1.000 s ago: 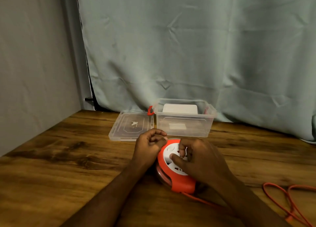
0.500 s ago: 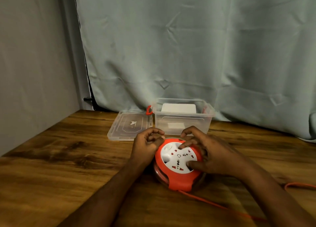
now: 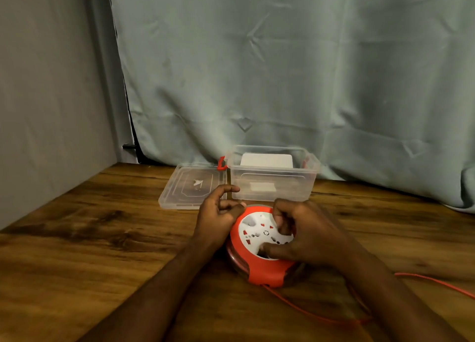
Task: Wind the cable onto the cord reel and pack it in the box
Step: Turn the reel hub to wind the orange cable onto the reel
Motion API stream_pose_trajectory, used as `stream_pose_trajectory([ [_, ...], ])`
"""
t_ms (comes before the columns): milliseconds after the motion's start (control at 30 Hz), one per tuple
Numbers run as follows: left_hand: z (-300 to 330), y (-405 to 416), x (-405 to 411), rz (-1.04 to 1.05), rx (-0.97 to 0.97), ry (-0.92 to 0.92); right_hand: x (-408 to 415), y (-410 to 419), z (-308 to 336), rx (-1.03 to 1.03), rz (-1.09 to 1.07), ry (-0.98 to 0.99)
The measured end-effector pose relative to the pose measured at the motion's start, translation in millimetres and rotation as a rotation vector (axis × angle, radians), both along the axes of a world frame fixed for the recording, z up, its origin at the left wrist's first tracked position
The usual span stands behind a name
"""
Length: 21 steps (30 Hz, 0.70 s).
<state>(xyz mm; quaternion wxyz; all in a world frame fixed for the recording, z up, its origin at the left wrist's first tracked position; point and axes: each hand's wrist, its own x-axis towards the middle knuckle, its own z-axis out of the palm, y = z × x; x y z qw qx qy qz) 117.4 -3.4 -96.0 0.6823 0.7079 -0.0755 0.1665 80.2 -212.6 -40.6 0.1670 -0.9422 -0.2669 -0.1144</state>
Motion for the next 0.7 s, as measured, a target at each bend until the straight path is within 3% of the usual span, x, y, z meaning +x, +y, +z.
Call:
stream_pose_trajectory([
  [200, -2, 0, 0, 0.004, -0.013, -0.001, -6, 15, -6, -0.053, -0.086, -0.072],
  [400, -1, 0, 0, -0.015, -0.008, -0.001, -8, 27, -9, -0.021, -0.247, 0.007],
  [700, -2, -2, -1, -0.005, 0.041, -0.015, -16, 40, -17, 0.062, -0.218, -0.061],
])
